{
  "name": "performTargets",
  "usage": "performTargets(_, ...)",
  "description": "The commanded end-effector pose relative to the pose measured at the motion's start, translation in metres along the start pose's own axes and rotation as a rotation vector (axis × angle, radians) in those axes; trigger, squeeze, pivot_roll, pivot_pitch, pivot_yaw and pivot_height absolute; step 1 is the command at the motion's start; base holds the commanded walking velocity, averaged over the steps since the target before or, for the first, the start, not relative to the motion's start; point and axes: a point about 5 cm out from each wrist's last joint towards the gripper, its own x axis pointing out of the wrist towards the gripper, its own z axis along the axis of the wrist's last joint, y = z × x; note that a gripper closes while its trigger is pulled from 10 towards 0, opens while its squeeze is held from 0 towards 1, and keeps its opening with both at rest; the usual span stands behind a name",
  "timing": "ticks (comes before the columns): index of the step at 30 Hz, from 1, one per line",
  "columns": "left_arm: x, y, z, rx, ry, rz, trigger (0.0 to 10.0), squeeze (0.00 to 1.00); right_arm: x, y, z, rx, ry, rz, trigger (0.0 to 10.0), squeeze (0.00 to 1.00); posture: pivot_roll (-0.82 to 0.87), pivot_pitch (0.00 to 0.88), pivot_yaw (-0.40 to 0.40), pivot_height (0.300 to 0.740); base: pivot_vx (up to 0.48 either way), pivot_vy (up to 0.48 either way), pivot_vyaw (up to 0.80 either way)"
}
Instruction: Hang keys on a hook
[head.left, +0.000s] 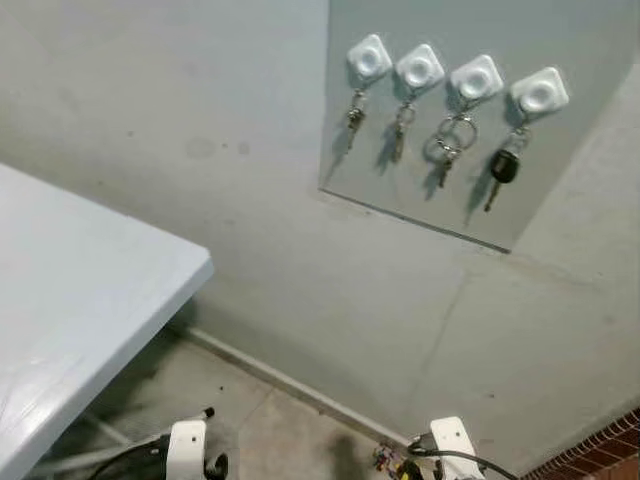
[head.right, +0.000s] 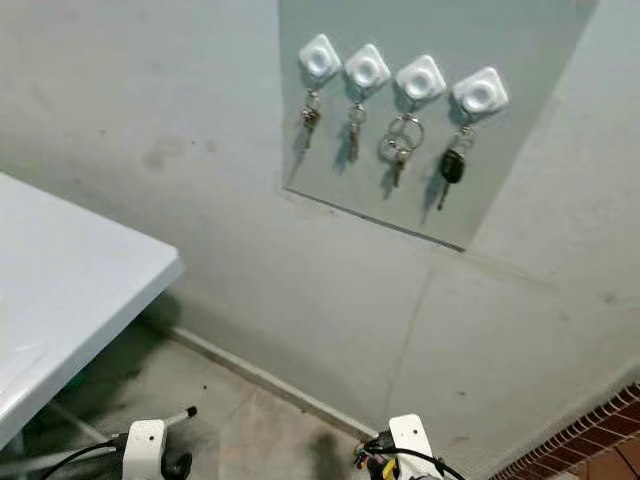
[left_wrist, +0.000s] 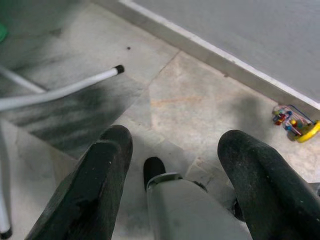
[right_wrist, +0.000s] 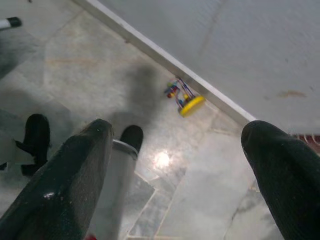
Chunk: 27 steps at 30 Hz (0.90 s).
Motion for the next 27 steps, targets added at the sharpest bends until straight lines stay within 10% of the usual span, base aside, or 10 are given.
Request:
performTargets(1, -0.0007, 0.0002, -0.0025, 0.006, 0.006, 0.009, 10.0, 0.0, -0.0005, -0.0021, -0.0016, -0.003, 0.011, -0.007, 10.0, 0.0, -0.05, 0.0, -0.053, 0.724, 0.0, 0.0, -0.68)
performTargets(27, 0.0003, -0.0032, -0.0001, 0.03, 0.006, -0.023, 10.0, 0.0, 0.0005, 0.0054, -0.0028, -0.003, 0.016, 0.009, 10.0, 0.0, -0.06, 0.0, -0.033, 0.724, 0.0, -0.055, -0.7)
